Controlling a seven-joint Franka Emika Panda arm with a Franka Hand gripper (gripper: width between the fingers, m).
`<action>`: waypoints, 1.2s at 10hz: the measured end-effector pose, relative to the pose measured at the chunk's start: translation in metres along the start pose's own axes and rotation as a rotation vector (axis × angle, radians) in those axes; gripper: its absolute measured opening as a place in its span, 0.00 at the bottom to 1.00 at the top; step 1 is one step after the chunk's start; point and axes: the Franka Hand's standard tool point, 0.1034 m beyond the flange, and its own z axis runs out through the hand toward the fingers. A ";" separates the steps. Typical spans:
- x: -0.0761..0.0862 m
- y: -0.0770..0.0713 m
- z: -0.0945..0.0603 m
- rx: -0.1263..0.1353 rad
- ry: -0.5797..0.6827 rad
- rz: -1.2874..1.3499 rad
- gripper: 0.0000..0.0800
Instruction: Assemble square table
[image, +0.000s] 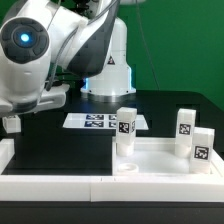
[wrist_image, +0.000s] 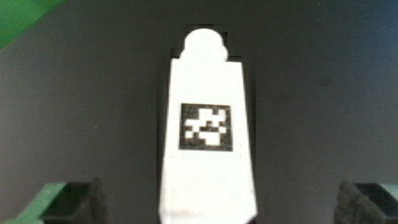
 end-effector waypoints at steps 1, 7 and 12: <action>0.000 -0.001 0.014 0.004 -0.028 0.003 0.81; -0.002 0.002 0.027 0.005 -0.042 0.015 0.36; -0.002 0.002 0.027 0.005 -0.042 0.015 0.36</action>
Offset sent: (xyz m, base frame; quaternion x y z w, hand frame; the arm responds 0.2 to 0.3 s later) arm 0.0000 0.0000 0.0000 0.0000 0.0000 0.0000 1.0000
